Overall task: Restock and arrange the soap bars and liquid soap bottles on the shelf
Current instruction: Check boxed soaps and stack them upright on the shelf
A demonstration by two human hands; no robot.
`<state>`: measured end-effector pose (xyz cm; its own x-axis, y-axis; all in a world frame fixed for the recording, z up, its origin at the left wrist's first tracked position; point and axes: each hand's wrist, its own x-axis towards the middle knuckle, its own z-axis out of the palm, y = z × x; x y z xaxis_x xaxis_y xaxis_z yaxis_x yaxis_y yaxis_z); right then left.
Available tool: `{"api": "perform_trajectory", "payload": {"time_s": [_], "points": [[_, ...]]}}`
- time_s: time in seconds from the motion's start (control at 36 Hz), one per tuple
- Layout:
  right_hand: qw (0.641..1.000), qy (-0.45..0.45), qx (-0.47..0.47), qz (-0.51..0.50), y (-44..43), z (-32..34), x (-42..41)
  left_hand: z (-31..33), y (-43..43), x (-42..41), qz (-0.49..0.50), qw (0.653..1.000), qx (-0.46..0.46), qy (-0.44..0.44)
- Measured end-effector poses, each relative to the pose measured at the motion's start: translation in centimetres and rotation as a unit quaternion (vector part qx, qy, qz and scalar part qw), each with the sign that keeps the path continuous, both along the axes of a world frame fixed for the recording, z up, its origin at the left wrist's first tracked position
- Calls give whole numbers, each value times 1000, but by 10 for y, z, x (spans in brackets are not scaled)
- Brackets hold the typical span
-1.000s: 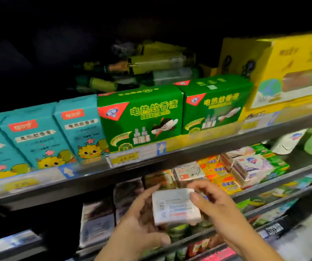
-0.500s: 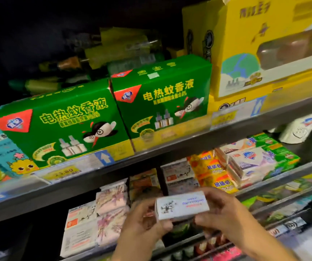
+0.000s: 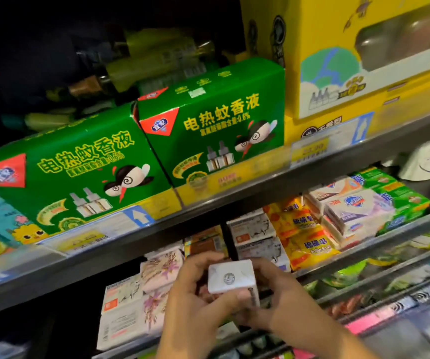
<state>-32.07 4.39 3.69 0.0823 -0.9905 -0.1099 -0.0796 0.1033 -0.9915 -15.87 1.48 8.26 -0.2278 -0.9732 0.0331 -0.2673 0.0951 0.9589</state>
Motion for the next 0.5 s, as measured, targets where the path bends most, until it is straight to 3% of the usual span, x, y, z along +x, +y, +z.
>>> {"api": "perform_trajectory", "payload": {"time_s": [0.17,0.31,0.5], "points": [[998,29,-44,-44,14,4,-34,-12,-9,17,-30,999,-13,-24],[985,21,-130,-116,16,21,-51,-21,-9,-1,-84,992,41,-84],[985,108,-124,-59,17,30,-32,-17,-8,-24,-109,978,51,-169]]}}
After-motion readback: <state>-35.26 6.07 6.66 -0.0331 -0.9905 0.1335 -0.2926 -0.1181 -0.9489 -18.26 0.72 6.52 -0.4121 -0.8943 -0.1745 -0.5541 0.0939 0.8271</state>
